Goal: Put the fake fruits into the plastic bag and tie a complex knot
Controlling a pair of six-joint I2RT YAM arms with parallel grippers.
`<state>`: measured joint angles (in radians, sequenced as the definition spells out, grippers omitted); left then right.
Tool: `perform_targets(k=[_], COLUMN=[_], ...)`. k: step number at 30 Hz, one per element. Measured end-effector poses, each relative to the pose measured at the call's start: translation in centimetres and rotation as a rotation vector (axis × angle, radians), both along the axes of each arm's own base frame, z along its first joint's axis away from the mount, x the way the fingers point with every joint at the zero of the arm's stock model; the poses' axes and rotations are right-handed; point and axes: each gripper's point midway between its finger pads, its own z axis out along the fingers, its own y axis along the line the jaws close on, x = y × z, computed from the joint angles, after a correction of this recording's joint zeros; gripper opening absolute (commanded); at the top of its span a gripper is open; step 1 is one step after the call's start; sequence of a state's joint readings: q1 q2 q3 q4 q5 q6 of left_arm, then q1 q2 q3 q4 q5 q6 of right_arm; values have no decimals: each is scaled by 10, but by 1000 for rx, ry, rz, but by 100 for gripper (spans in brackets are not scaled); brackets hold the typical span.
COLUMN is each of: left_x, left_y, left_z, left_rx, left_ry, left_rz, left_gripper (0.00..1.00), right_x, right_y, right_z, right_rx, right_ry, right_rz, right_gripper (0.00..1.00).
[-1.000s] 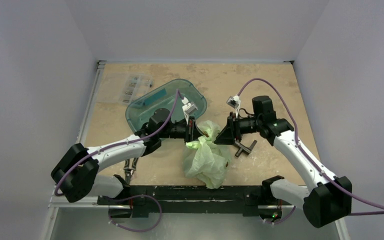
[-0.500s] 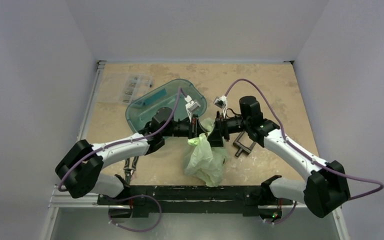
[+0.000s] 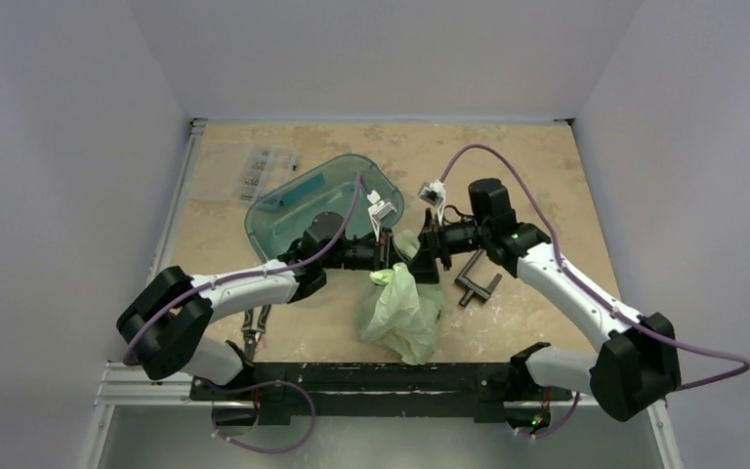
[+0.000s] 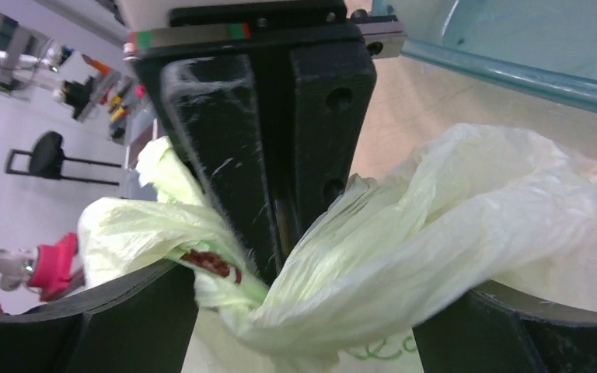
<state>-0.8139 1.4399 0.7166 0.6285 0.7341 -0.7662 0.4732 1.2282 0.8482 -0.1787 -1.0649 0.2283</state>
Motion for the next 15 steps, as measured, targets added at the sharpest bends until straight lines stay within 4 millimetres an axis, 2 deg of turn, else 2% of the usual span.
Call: perform_targets(k=[4, 6, 8, 12, 14, 15], left_x=[-3, -3, -4, -5, -5, -6], left_y=[0, 0, 0, 0, 0, 0], left_z=[-2, -3, -3, -3, -3, -3], left_rx=[7, 10, 12, 12, 12, 12], left_ry=[4, 7, 10, 10, 10, 10], left_rz=[-8, -11, -14, -20, -21, -22], left_gripper=[0, 0, 0, 0, 0, 0], right_x=[8, 15, 19, 11, 3, 0], right_y=[-24, -41, -56, -72, -77, -78], right_z=[18, 28, 33, 27, 19, 14], right_rx=[-34, -61, -94, -149, -170, -179], right_ry=[-98, -156, -212, -244, -221, -212], right_rz=[-23, -43, -45, 3, 32, 46], right_gripper=[94, 89, 78, 42, 32, 31])
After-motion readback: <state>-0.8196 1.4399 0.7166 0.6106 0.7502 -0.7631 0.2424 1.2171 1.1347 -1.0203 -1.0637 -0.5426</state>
